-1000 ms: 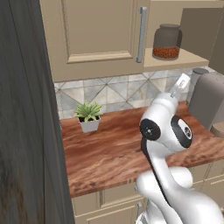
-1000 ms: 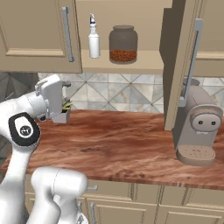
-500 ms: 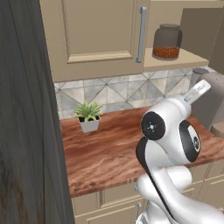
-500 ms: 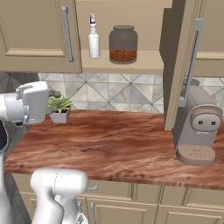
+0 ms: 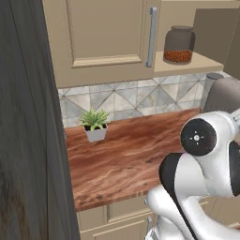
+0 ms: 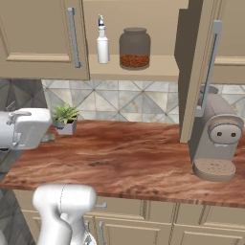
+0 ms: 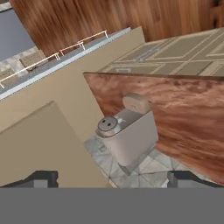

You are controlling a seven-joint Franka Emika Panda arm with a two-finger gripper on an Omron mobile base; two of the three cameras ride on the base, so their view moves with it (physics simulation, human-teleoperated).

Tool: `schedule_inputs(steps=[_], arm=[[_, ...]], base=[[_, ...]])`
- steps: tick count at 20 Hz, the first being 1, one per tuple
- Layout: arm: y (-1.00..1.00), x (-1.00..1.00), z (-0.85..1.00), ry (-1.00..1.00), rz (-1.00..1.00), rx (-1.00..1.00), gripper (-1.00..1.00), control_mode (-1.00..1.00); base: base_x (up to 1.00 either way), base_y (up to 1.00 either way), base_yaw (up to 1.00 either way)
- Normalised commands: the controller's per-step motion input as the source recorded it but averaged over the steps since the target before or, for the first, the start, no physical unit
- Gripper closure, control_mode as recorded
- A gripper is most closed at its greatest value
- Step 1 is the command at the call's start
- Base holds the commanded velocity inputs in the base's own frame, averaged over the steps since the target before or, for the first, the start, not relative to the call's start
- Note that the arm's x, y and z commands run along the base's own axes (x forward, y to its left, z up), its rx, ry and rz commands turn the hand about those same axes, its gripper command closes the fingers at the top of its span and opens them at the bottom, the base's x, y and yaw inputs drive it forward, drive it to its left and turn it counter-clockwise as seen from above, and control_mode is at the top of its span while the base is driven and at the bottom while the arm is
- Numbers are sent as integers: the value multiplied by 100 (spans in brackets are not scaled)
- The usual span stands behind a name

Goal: Pick the jar and jar from the dining table and place them in the open cabinet. Close the cabinet after placing the objects.

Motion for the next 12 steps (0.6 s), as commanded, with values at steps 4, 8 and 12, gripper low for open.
schedule_inputs(steps=[4, 8, 12], arm=[[-38, -63, -14, 0, -4, 16, -100, -100], [-47, -47, -13, -6, -1, 12, -100, -100], [-53, -19, -9, -13, 0, 7, -100, -100]], base=[[0, 0, 0], [0, 0, 0], [0, 0, 0]])
